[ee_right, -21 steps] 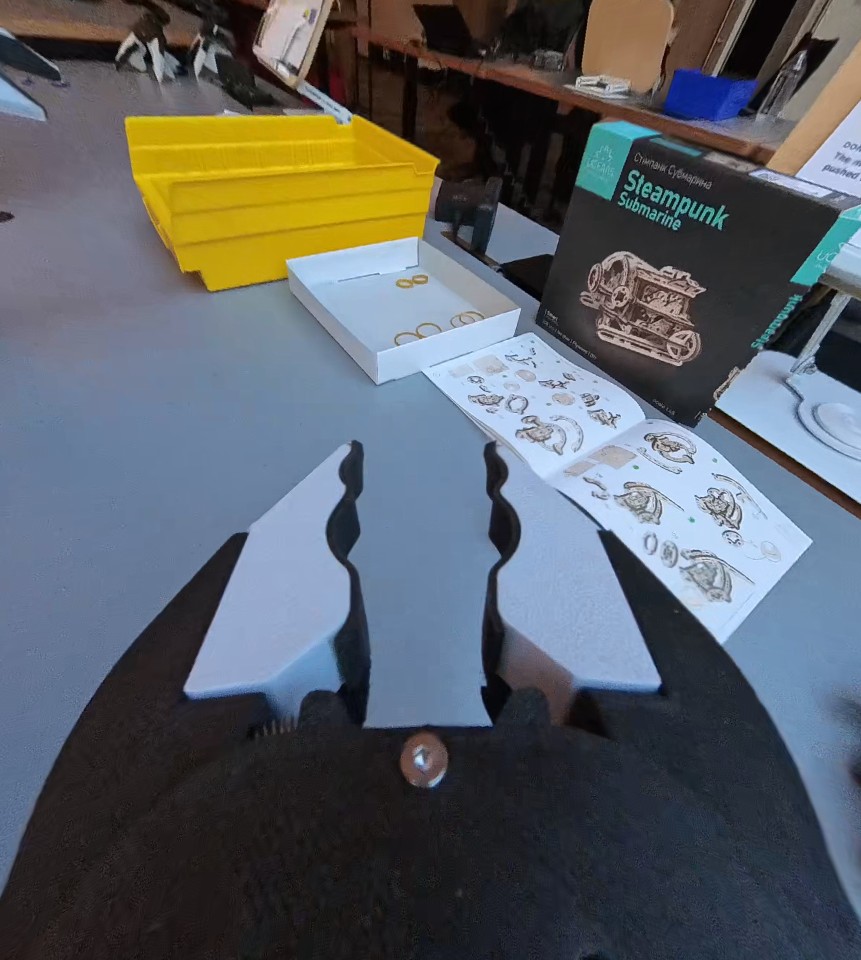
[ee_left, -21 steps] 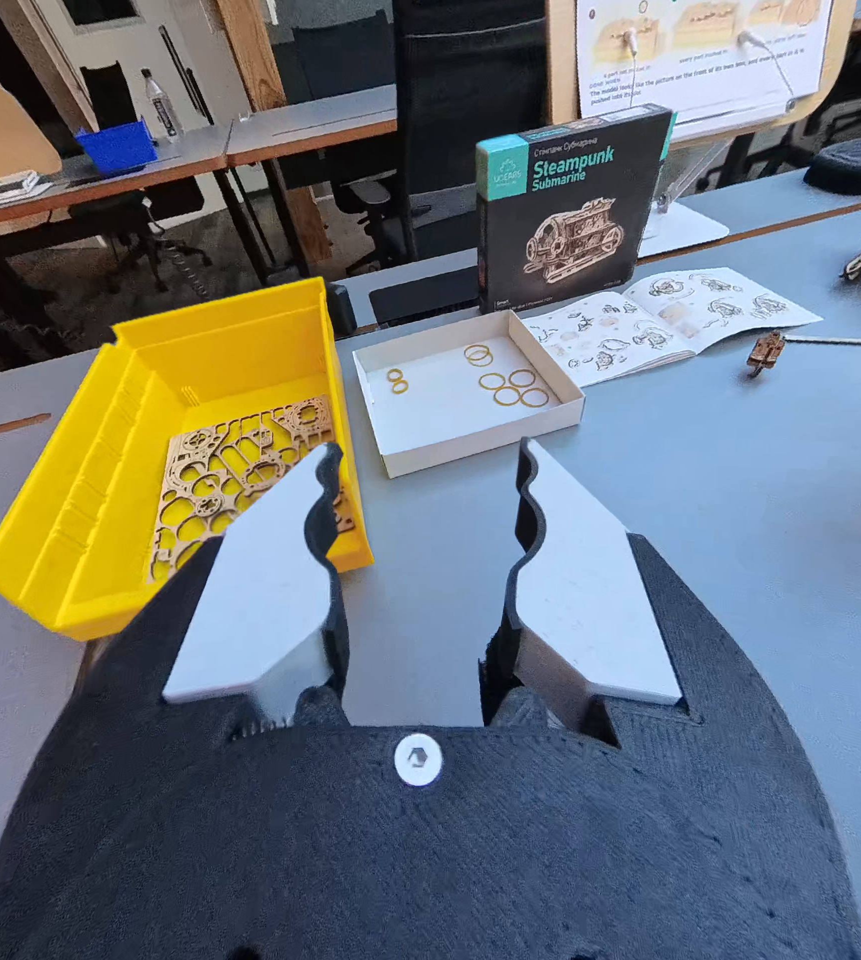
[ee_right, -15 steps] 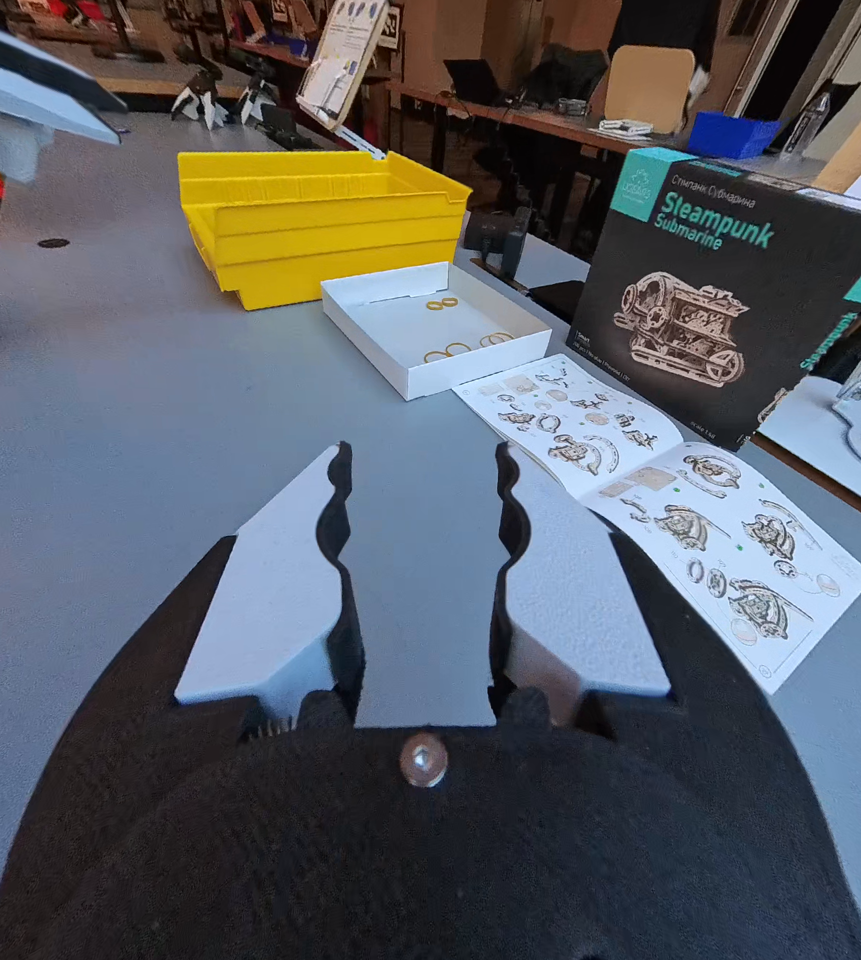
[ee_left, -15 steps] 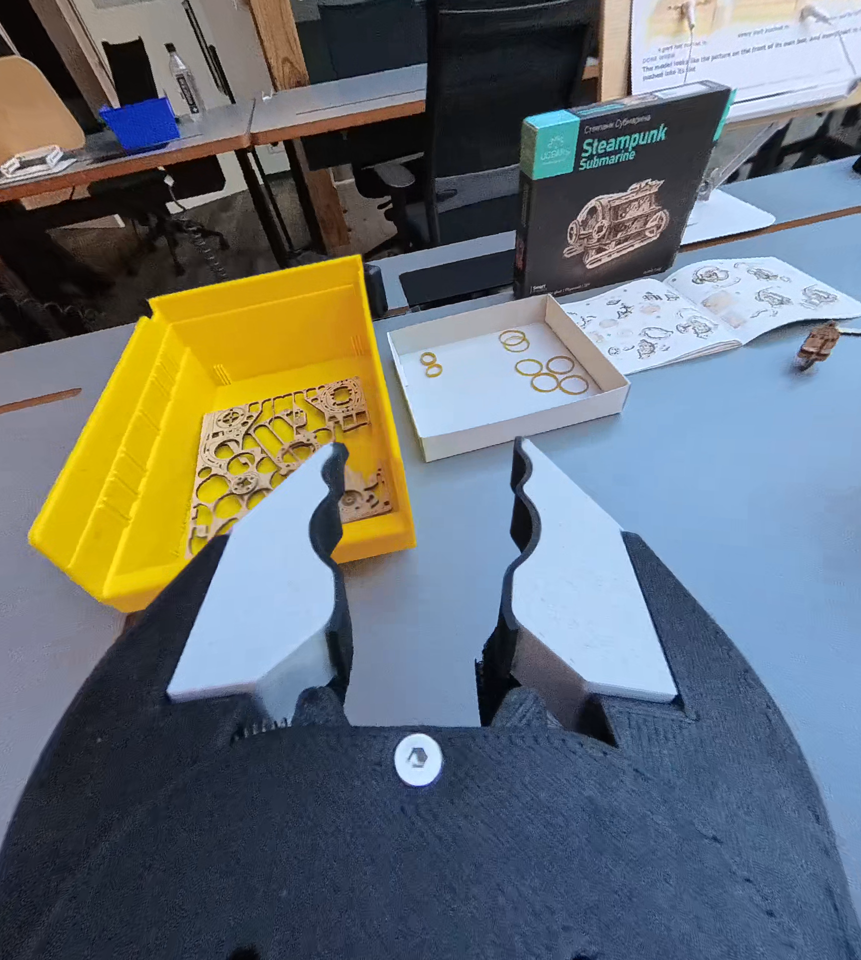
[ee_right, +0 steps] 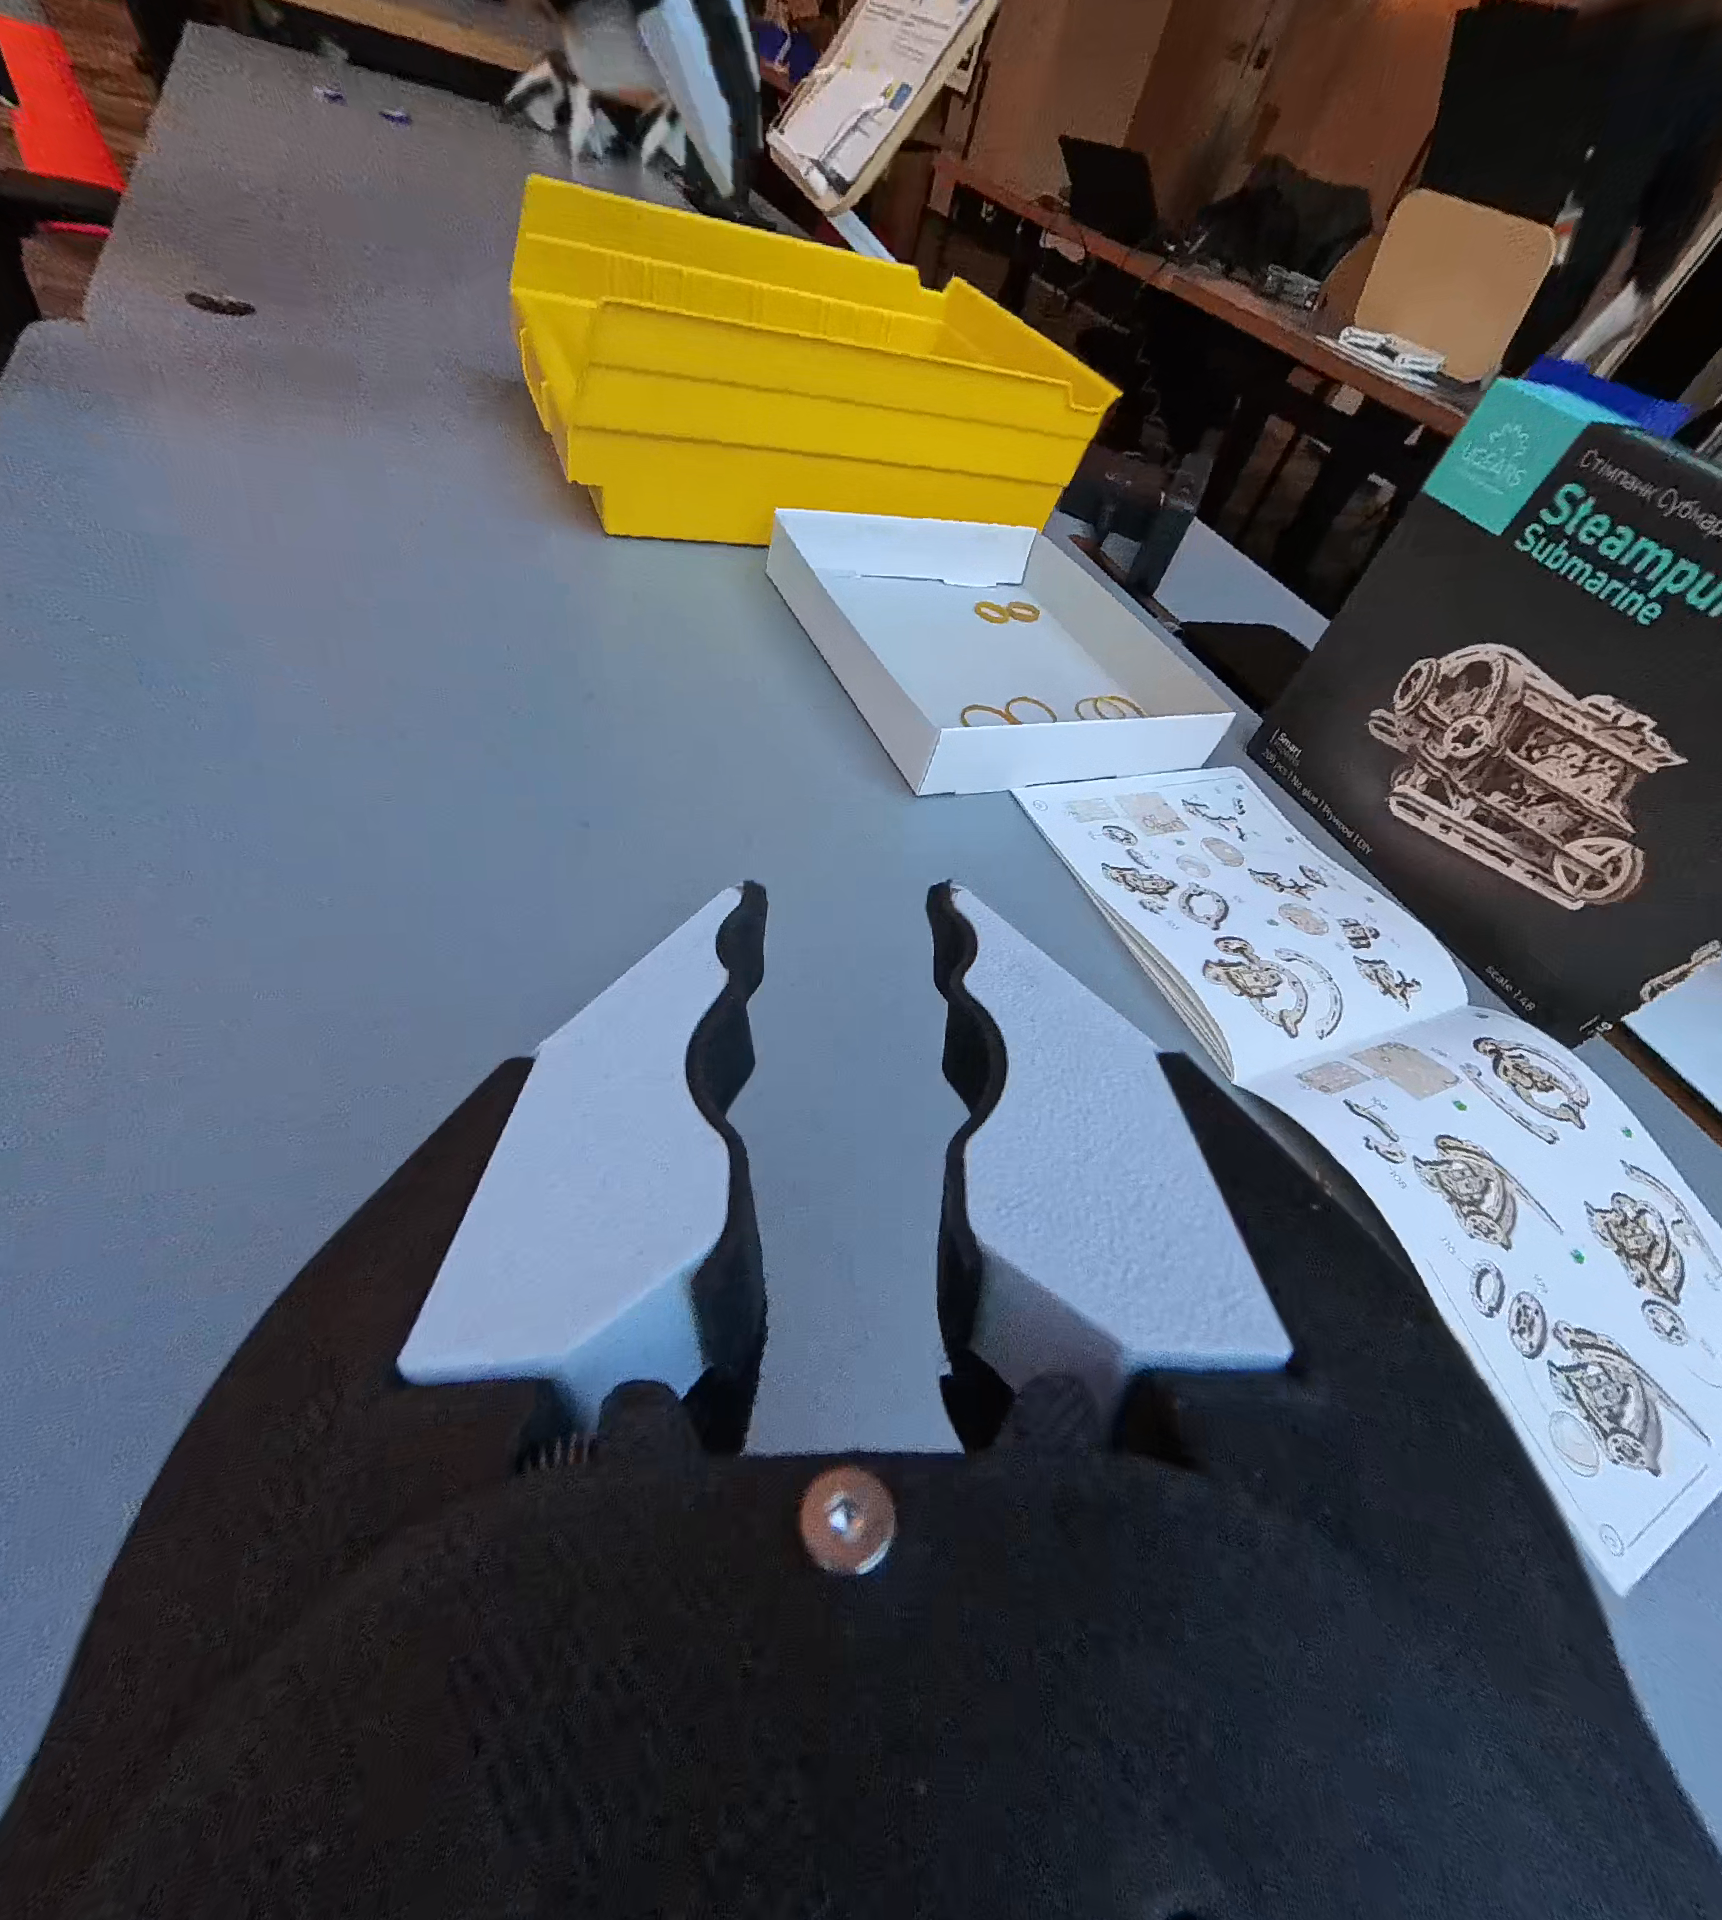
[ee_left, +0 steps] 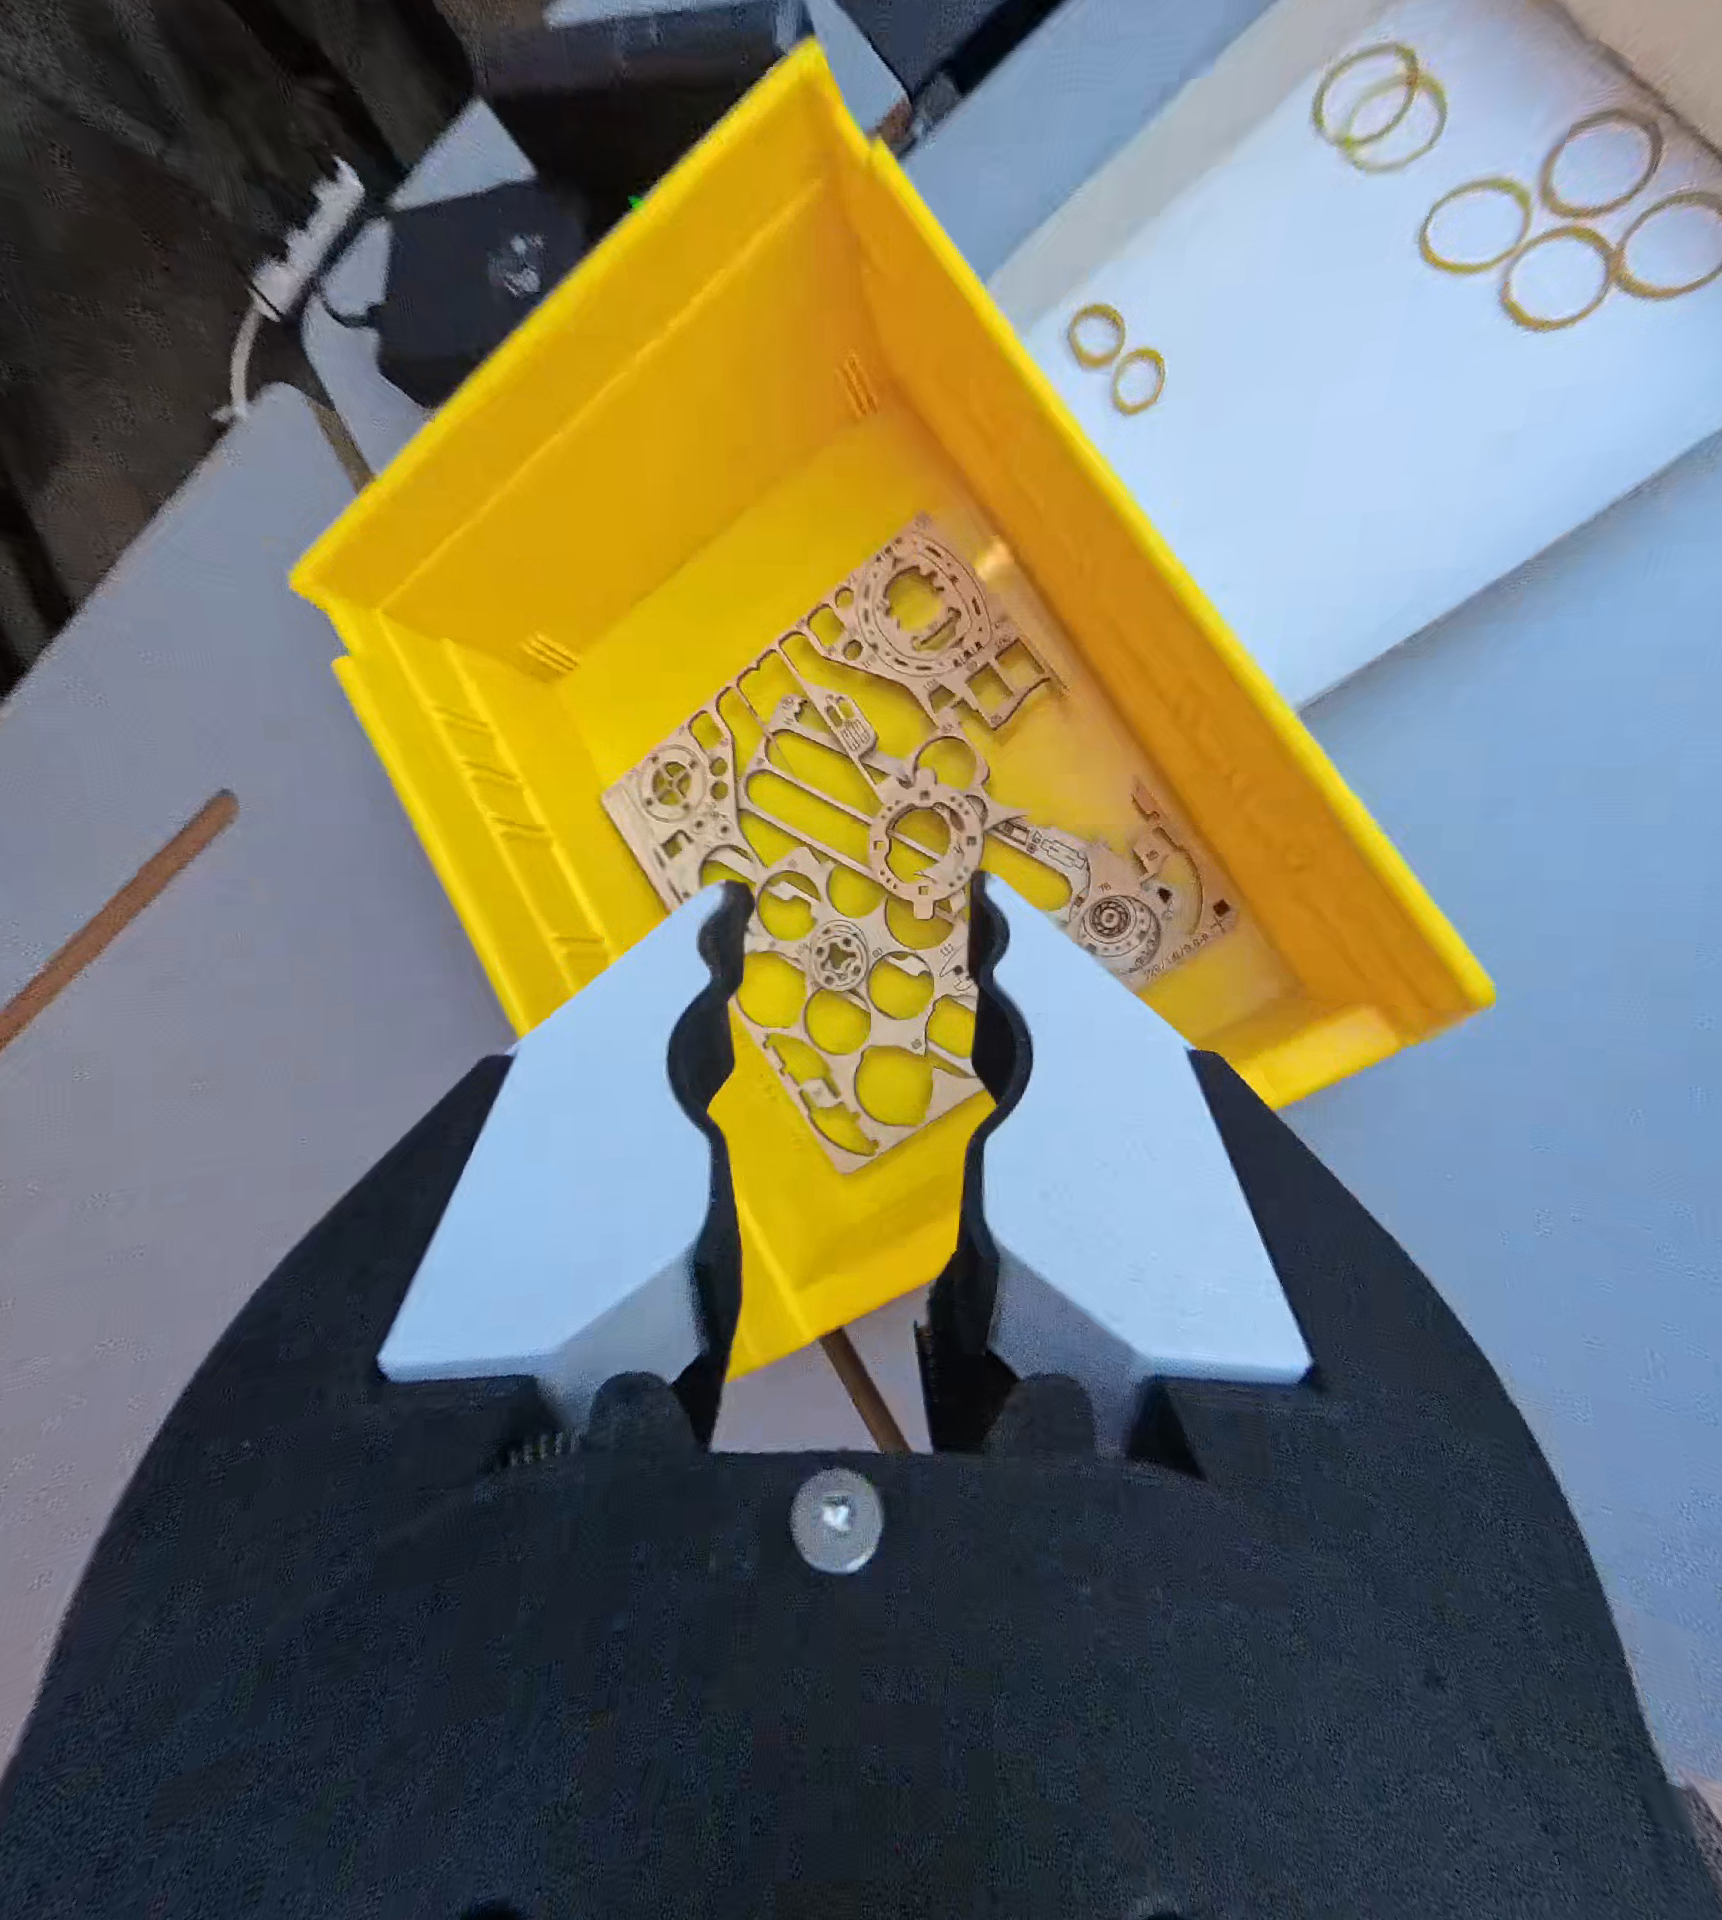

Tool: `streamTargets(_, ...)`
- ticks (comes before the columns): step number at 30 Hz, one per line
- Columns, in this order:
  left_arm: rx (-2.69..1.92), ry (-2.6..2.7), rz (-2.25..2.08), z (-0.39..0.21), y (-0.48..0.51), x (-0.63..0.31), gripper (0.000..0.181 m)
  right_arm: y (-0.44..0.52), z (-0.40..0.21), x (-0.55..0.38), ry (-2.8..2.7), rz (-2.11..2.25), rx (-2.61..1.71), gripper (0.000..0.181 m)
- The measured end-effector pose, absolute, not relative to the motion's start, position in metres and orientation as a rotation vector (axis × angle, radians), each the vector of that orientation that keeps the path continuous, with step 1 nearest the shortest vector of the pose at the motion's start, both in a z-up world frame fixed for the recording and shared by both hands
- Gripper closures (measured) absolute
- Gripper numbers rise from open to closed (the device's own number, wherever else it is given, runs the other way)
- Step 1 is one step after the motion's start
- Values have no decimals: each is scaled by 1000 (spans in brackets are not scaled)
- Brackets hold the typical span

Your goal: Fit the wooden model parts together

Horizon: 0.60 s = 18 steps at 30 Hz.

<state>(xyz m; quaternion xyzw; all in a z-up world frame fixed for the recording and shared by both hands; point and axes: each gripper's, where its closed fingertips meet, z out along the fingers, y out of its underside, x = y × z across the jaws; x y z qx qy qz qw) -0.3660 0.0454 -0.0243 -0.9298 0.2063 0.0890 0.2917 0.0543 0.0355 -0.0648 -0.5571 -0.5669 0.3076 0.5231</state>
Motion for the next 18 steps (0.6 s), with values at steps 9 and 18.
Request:
streamTargets(9,-2709,620,55,-126,66,-371,117,30,-73,52,-1407,733,-1318,149)
streamTargets(18,-2750,587,8,-154,71,-375,129,33,-75,55,-1408,721,-1331,149)
